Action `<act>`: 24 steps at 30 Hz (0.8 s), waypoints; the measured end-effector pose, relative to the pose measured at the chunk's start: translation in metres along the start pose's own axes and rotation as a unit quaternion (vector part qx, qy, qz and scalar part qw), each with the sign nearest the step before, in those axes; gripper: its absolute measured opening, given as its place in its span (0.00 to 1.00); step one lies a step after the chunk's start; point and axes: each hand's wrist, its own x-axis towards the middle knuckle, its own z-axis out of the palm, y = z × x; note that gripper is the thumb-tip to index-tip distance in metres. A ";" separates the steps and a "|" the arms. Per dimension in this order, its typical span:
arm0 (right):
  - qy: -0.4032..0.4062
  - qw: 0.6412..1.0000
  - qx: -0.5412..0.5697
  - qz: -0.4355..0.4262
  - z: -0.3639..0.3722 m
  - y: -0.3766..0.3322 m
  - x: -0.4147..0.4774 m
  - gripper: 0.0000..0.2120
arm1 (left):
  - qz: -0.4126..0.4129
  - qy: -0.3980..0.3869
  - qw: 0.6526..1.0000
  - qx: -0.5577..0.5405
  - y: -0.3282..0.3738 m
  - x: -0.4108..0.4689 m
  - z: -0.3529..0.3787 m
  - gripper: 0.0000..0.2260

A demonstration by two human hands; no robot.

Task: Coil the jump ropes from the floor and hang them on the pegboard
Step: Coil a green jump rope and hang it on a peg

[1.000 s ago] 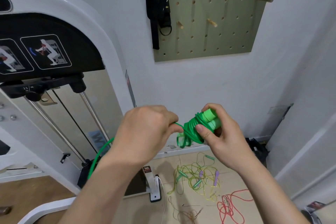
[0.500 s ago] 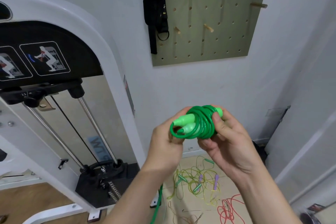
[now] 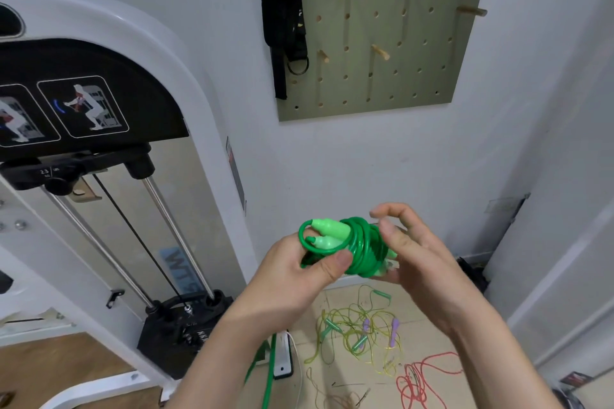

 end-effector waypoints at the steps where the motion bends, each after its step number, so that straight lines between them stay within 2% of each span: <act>1: -0.024 0.998 -0.053 0.014 -0.001 -0.005 -0.001 0.29 | -0.004 -0.012 1.000 0.009 0.000 0.000 -0.003 0.11; 3: -0.055 0.986 -0.153 0.027 0.003 -0.009 0.000 0.23 | 0.000 -0.029 0.999 0.026 0.003 0.001 -0.006 0.09; 5: -0.051 0.984 -0.171 0.014 0.011 -0.009 0.003 0.17 | 0.011 -0.034 0.998 0.049 0.011 0.002 -0.007 0.07; 8: -0.046 0.996 -0.075 0.016 0.015 -0.001 0.002 0.17 | 0.008 -0.006 1.000 0.020 0.015 0.003 -0.010 0.13; 10: -0.040 0.999 -0.016 0.014 0.018 0.002 0.002 0.17 | 0.000 0.050 0.998 -0.023 0.007 0.006 -0.008 0.18; 12: -0.007 1.000 -0.003 0.000 0.021 0.004 0.004 0.15 | -0.015 0.116 0.993 -0.032 -0.001 0.008 -0.002 0.20; 13: 0.018 1.000 -0.007 -0.009 0.024 0.005 0.006 0.14 | -0.018 0.134 0.991 -0.010 -0.002 0.007 0.001 0.18; 15: 0.071 0.997 -0.013 -0.022 0.028 0.009 0.009 0.13 | 0.003 0.147 0.984 0.103 -0.005 0.003 0.009 0.10; 19: 0.154 0.986 -0.034 -0.050 0.033 0.021 0.012 0.08 | 0.028 0.133 0.934 0.330 -0.013 0.001 0.015 0.08; 22: 0.195 0.963 -0.154 -0.108 0.032 0.030 0.018 0.08 | -0.041 0.067 0.894 0.442 -0.012 0.000 0.017 0.12; 24: 0.226 0.920 -0.277 -0.159 0.026 0.041 0.021 0.09 | -0.060 0.030 0.884 0.463 -0.009 -0.002 0.015 0.16</act>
